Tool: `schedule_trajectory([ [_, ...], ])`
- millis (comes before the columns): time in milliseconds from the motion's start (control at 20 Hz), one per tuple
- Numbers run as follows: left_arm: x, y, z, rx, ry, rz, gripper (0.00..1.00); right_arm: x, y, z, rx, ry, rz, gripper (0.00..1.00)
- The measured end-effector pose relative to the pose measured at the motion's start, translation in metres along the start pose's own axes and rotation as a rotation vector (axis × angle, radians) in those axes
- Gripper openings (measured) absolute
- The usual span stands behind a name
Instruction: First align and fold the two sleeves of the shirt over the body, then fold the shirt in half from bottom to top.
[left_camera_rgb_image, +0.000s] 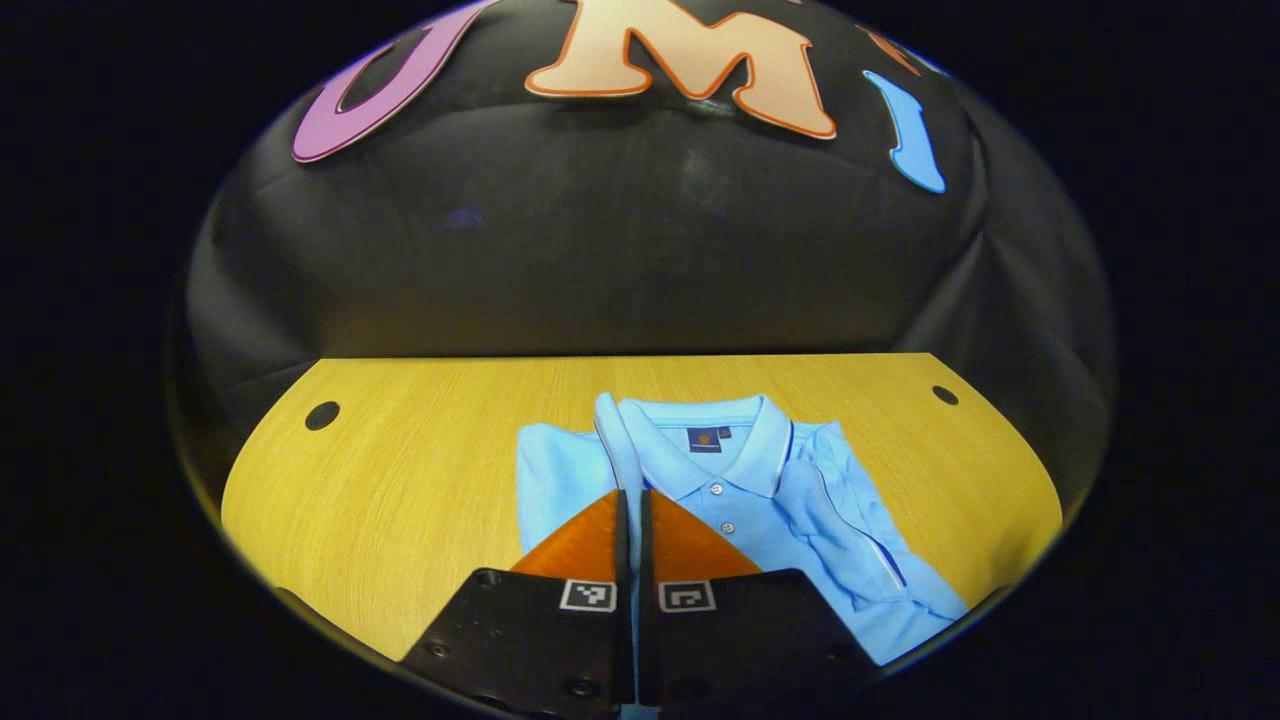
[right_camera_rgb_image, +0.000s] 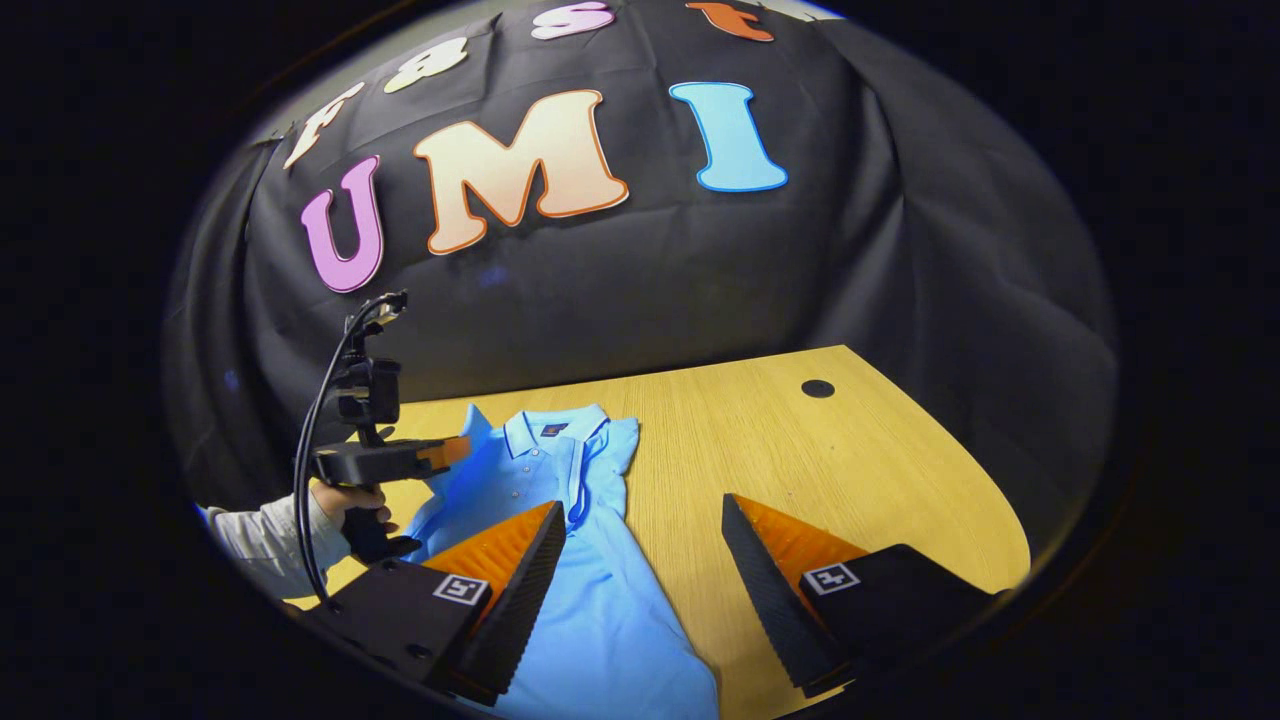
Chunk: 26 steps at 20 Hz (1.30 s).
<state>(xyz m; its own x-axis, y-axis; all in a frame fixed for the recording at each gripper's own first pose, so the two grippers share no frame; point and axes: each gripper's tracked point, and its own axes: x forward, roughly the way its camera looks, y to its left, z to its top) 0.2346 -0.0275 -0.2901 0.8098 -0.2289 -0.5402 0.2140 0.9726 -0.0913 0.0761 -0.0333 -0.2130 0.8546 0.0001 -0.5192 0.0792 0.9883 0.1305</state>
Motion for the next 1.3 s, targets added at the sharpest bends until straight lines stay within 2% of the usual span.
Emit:
schedule_trajectory([
  [50,-0.001,-0.005,-0.001,-0.007,0.005,-0.023,0.04,0.001,0.002,0.000,0.003,-0.003,-0.003,0.94],
  [100,0.000,-0.005,-0.004,-0.005,0.001,-0.024,0.27,0.002,0.003,0.001,0.004,-0.006,-0.008,0.98],
  [250,-0.015,0.002,0.000,-0.013,-0.020,-0.019,0.95,0.004,0.006,0.001,0.006,-0.012,-0.022,0.98],
  [500,-0.063,0.017,0.000,-0.069,-0.061,-0.008,0.92,-0.003,0.016,0.004,-0.014,-0.043,-0.017,0.98],
  [550,-0.075,0.020,0.000,-0.071,-0.070,0.001,0.96,-0.005,0.018,0.001,-0.031,-0.043,-0.006,0.94],
  [600,-0.087,0.024,0.000,-0.064,-0.081,0.014,0.92,-0.010,0.022,-0.001,-0.046,-0.043,0.009,0.98],
  [650,-0.102,0.028,-0.002,-0.057,-0.090,0.033,0.92,-0.017,0.024,-0.004,-0.056,-0.040,0.023,0.98],
  [700,-0.117,0.031,-0.003,-0.053,-0.099,0.050,0.92,-0.023,0.026,-0.007,-0.061,-0.038,0.034,0.94],
  [900,-0.170,0.038,-0.016,-0.037,-0.118,0.092,0.93,-0.052,0.030,-0.015,-0.083,-0.049,0.066,0.98],
  [950,-0.183,0.038,-0.020,-0.040,-0.119,0.097,0.93,-0.058,0.028,-0.016,-0.094,-0.053,0.063,0.94],
  [1250,-0.242,0.038,-0.060,-0.017,-0.092,0.121,0.93,-0.095,0.014,-0.046,-0.120,-0.051,0.038,0.94],
  [1300,-0.251,0.035,-0.071,-0.007,-0.081,0.121,0.92,-0.101,0.010,-0.055,-0.125,-0.044,0.029,0.98],
])
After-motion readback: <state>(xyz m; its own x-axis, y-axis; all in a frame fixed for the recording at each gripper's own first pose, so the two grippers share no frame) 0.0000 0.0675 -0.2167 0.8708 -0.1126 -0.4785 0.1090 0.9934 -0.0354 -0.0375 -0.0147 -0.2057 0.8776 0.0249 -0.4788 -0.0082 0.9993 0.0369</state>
